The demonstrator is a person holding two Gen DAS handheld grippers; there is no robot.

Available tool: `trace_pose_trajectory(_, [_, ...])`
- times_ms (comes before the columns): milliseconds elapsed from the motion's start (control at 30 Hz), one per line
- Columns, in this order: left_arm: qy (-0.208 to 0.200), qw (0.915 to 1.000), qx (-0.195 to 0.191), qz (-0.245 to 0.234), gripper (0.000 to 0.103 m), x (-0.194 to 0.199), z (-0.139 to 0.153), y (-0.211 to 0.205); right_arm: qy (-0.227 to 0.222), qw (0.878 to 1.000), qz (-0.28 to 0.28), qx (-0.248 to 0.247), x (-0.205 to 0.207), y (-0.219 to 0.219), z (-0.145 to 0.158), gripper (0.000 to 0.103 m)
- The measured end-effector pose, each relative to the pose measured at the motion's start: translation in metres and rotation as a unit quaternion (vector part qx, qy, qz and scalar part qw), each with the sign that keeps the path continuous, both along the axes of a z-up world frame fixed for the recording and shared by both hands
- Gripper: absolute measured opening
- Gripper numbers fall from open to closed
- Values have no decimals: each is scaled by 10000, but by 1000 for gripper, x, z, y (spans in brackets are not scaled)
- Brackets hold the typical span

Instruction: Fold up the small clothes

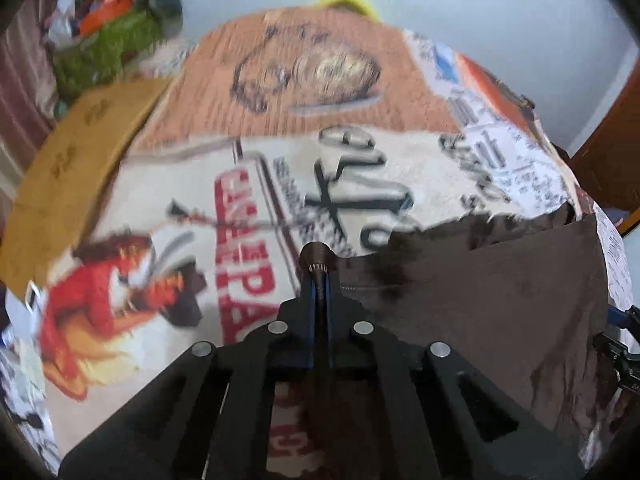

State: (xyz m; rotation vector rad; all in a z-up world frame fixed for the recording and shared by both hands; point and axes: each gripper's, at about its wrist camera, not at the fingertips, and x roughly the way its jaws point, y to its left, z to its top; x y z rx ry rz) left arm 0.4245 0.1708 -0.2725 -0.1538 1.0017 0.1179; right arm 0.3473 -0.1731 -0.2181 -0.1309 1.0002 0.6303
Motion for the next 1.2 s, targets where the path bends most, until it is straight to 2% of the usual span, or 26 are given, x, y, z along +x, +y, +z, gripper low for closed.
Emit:
trace_pose_trajectory(33, [-188,9996,189,64,3,-2,8,-1,-17,10000,16,-25,0,0,-1,53])
trace_pose_trajectory(100, [-431,9985,220,270,3,-3,18,3,-54,10000,42,-73,-2,1,-2,53])
trace_pose_trajectory(133, [-484,9979,226,373,5,-2,20,6,-71,9999,42,-86,-4,2,-3,53])
trace_pose_trajectory(200, [-473,9953,527,656,7,2,24,10,-85,9999,41,-92,-5,1,-3,52])
trace_pose_trajectory(233, [-423,9947,631,699,16,4,26,11,-69,9999,22,-73,-6,0,-2,52])
trace_pose_trajectory(267, [-347,9956,601,624,30,6,27,12,-32,10000,-3,-40,-6,-1,-1,52])
trace_pose_trajectory(300, [-295,9967,531,548,39,7,27,12,3,10000,-36,4,-6,-3,1,52])
trace_pose_trajectory(333, [-285,9974,467,465,55,7,30,11,19,10000,-64,33,-7,-3,2,52])
trace_pose_trajectory(367, [-336,9976,473,378,66,6,33,9,27,9999,-106,61,-8,-6,3,52])
trace_pose_trajectory(433, [-415,9971,623,129,74,4,38,1,-11,9998,-185,83,-10,-11,5,52])
trace_pose_trajectory(533, [-310,9953,844,-361,91,11,38,-16,-29,9994,-306,145,-16,-21,9,52])
trace_pose_trajectory(567, [-251,9944,877,-542,92,15,35,-22,-21,9992,-353,185,-18,-25,10,52])
trace_pose_trajectory(767, [340,9885,696,-1302,93,41,5,-50,40,9982,-553,220,-35,-43,12,52])
trace_pose_trajectory(833, [479,9863,775,-1377,93,51,-7,-56,66,9981,-579,210,-40,-48,11,53])
trace_pose_trajectory(900, [569,9866,574,-1420,93,60,-14,-58,117,9977,-644,167,-46,-54,7,53])
trace_pose_trajectory(1000, [568,9868,286,-1492,73,63,-18,-59,218,9968,-757,168,-50,-63,4,53])
trace_pose_trajectory(1067, [634,9867,-124,-1493,48,62,-20,-57,266,9961,-829,173,-53,-68,3,53])
trace_pose_trajectory(1100, [632,9869,-141,-1476,45,61,-19,-57,269,9959,-849,180,-54,-70,4,53])
trace_pose_trajectory(1167, [620,9873,69,-1464,29,55,-17,-61,254,9956,-879,209,-57,-73,7,53])
trace_pose_trajectory(1200, [625,9880,127,-1407,27,52,-15,-61,249,9954,-895,238,-59,-74,8,53])
